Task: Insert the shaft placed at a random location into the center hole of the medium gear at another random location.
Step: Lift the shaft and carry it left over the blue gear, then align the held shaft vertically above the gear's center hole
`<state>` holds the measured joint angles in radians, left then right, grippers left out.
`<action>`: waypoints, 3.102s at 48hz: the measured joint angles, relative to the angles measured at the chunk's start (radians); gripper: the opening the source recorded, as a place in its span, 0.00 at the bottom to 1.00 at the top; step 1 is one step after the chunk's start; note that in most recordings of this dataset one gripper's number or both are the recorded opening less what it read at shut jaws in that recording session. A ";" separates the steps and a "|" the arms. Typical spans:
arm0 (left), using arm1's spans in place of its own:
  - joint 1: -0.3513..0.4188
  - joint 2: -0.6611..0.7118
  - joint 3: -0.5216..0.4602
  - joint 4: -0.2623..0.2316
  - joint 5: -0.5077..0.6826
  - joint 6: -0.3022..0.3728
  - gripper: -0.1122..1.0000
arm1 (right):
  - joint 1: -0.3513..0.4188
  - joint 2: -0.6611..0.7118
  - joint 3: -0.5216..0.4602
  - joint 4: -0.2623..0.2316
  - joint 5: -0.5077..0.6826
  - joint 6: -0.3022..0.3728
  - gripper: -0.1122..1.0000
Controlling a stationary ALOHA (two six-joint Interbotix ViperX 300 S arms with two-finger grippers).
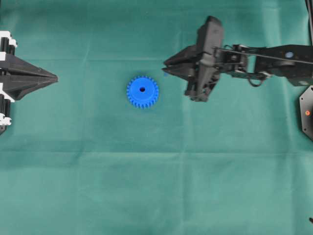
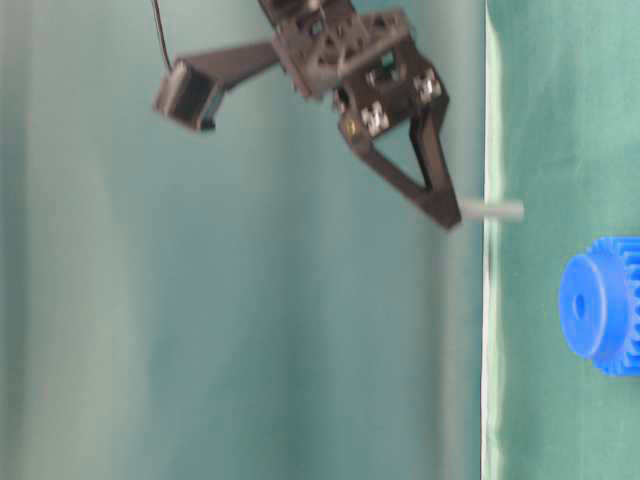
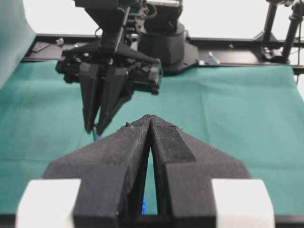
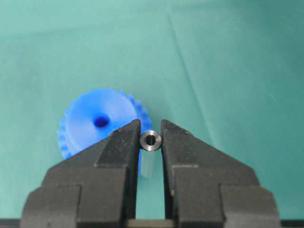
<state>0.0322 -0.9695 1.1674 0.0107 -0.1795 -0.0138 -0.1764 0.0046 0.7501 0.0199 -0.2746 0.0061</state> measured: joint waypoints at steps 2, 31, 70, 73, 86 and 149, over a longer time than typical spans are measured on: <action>0.000 0.002 0.000 0.000 0.000 0.000 0.10 | 0.006 0.017 -0.018 0.000 0.002 0.000 0.22; 0.000 0.003 0.000 0.002 0.011 0.000 0.10 | 0.057 0.123 -0.153 0.005 0.000 0.000 0.22; 0.000 0.003 0.000 0.002 0.012 0.000 0.10 | 0.058 0.167 -0.153 0.032 0.002 0.000 0.22; 0.000 0.003 0.000 0.002 0.012 0.000 0.10 | 0.058 0.175 -0.153 0.035 0.000 -0.002 0.22; 0.000 0.003 0.000 0.002 0.012 0.000 0.10 | 0.060 0.176 -0.155 0.041 -0.002 0.000 0.22; 0.000 0.003 0.000 0.002 0.012 0.000 0.10 | 0.064 0.164 -0.155 0.044 0.017 0.000 0.22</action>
<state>0.0322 -0.9664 1.1674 0.0123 -0.1672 -0.0138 -0.1120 0.1687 0.5952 0.0644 -0.2577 0.0061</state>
